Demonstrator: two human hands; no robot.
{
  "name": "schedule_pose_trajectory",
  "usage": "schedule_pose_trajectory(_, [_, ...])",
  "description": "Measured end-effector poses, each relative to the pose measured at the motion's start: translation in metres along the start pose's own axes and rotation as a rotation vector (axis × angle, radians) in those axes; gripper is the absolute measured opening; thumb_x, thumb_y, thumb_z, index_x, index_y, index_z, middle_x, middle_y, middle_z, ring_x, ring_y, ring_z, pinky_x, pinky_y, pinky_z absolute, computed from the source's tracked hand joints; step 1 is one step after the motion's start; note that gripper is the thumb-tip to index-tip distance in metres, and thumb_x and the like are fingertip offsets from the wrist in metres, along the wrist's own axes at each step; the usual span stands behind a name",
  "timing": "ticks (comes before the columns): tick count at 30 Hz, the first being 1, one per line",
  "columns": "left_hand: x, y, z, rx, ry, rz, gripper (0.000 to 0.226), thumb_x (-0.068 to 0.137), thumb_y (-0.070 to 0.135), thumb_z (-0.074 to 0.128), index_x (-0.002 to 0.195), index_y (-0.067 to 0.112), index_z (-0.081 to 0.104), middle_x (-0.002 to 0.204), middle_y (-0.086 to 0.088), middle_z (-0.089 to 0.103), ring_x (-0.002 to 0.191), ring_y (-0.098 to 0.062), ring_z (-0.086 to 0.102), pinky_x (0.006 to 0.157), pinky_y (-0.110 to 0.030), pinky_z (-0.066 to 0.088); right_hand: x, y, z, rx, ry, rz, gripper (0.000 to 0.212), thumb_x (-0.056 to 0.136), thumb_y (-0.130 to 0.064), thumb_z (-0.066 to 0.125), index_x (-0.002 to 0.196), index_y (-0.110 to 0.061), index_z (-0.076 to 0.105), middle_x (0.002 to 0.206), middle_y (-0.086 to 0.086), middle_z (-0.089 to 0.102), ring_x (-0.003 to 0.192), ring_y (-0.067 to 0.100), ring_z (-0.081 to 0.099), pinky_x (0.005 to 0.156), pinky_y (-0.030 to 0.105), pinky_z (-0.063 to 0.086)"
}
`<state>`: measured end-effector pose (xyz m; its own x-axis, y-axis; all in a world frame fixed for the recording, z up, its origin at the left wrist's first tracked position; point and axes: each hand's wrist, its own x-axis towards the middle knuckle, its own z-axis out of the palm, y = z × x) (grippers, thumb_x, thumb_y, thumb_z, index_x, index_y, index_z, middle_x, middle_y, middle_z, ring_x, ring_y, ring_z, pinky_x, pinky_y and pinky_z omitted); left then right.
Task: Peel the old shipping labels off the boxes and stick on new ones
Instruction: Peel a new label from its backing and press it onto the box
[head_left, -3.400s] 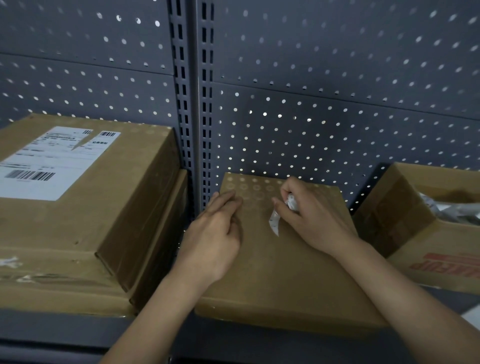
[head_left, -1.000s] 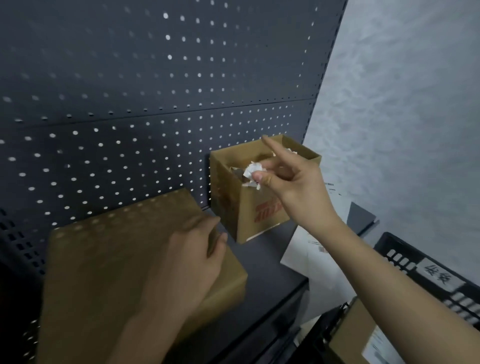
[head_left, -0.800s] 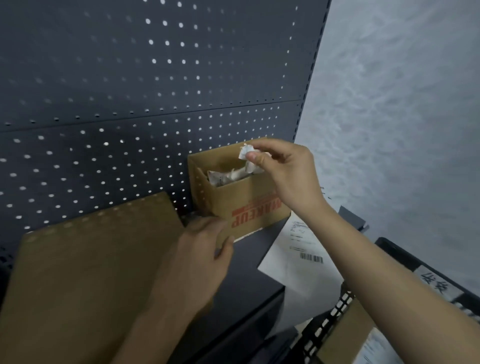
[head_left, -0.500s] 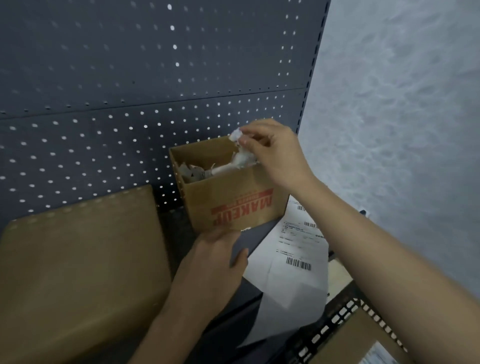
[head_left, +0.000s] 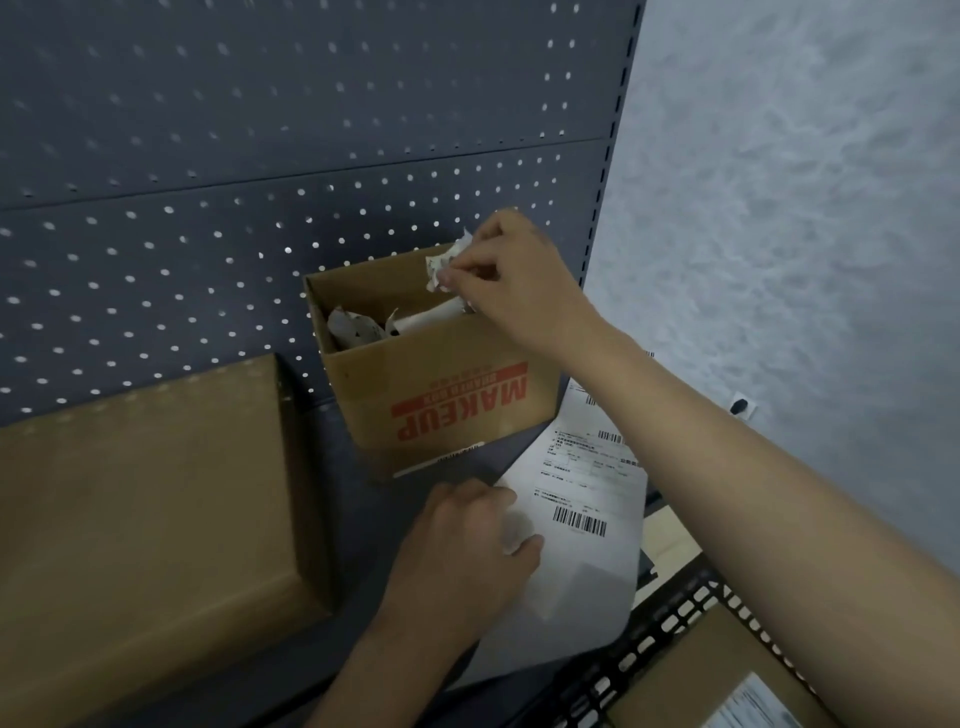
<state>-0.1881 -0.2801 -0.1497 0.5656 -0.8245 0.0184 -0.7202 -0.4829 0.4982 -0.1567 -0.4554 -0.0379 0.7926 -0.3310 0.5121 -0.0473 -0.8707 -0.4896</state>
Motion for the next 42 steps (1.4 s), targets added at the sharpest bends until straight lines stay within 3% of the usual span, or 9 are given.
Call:
schedule_pose_trajectory(3, [0.001,0.004,0.004,0.135,-0.017,-0.028,0.044,0.083,0.057,0.053,0.114,0.026,0.059,0.120,0.009,0.051,0.113,-0.018,0.038,0.098,-0.034,0.036,0.002,-0.004,0.001,-0.147,-0.059,0.008,0.026,0.096,-0.034,0.055,0.083,-0.021,0.073,0.095,-0.006,0.059,0.095,0.013,0.052,0.094,0.042,0.035])
schedule_pose_trajectory(7, [0.003,0.006,0.007,0.160,-0.039,-0.050,0.048,0.078,0.061,0.055,0.112,0.028,0.058,0.118,0.011,0.045,0.112,-0.019,0.033,0.100,-0.036,0.030,0.004,-0.002,0.002,-0.120,-0.017,0.024,0.006,0.086,-0.026,0.068,0.090,-0.021,0.069,0.080,-0.013,0.067,0.085,0.011,0.063,0.092,0.043,0.048])
schedule_pose_trajectory(13, [0.006,0.001,0.008,0.121,-0.035,-0.032,0.044,0.084,0.054,0.056,0.120,0.028,0.055,0.122,0.007,0.044,0.114,-0.021,0.033,0.101,-0.037,0.030,0.006,-0.009,-0.006,-0.041,-0.046,-0.024,0.020,0.089,-0.031,0.068,0.087,-0.014,0.078,0.088,0.002,0.059,0.078,0.012,0.055,0.067,0.013,0.042])
schedule_pose_trajectory(17, [0.007,0.000,0.011,0.067,-0.011,-0.018,0.037,0.091,0.047,0.054,0.121,0.027,0.056,0.123,0.006,0.045,0.115,-0.019,0.034,0.101,-0.034,0.031,0.005,-0.011,-0.005,-0.009,-0.021,-0.004,0.031,0.097,-0.028,0.058,0.080,-0.008,0.076,0.092,-0.002,0.043,0.077,0.002,0.044,0.071,0.005,0.034])
schedule_pose_trajectory(22, [0.007,0.001,0.015,0.047,0.025,-0.010,0.033,0.093,0.045,0.053,0.120,0.027,0.057,0.122,0.006,0.047,0.113,-0.017,0.037,0.099,-0.033,0.033,-0.002,-0.008,-0.008,-0.088,-0.028,-0.088,0.024,0.090,-0.010,0.065,0.112,-0.012,0.072,0.105,0.000,0.070,0.092,0.007,0.063,0.090,0.023,0.049])
schedule_pose_trajectory(29, [0.005,0.002,0.015,0.021,-0.026,-0.040,0.068,0.077,0.061,0.066,0.132,0.025,0.049,0.123,0.006,0.043,0.114,-0.016,0.034,0.103,-0.030,0.032,-0.007,0.001,-0.005,-0.087,0.079,-0.102,0.014,0.088,-0.011,0.068,0.100,-0.013,0.076,0.098,-0.005,0.056,0.094,0.011,0.054,0.086,0.022,0.045])
schedule_pose_trajectory(32, [0.006,-0.001,0.017,-0.042,-0.001,-0.060,0.065,0.081,0.054,0.068,0.135,0.022,0.050,0.124,0.004,0.043,0.116,-0.016,0.034,0.102,-0.028,0.033,-0.011,0.000,-0.005,-0.081,0.115,-0.101,0.014,0.087,-0.012,0.068,0.098,-0.015,0.076,0.100,-0.003,0.061,0.097,0.016,0.058,0.089,0.045,0.048])
schedule_pose_trajectory(39, [0.010,-0.008,0.014,-0.189,0.066,-0.093,0.037,0.079,0.032,0.077,0.111,0.021,0.064,0.105,0.004,0.054,0.103,-0.016,0.051,0.083,-0.026,0.042,-0.028,0.001,0.003,-0.056,0.168,-0.155,0.013,0.086,-0.012,0.068,0.096,-0.016,0.076,0.100,-0.005,0.063,0.096,0.014,0.060,0.087,0.053,0.047])
schedule_pose_trajectory(42, [0.011,-0.009,0.008,-0.267,0.064,-0.123,0.055,0.075,0.025,0.081,0.124,0.027,0.057,0.110,0.003,0.054,0.099,-0.012,0.052,0.075,-0.019,0.035,-0.036,-0.003,0.004,-0.077,0.184,-0.228,0.013,0.086,-0.010,0.067,0.094,-0.015,0.076,0.095,-0.006,0.063,0.094,0.015,0.058,0.080,0.053,0.048])
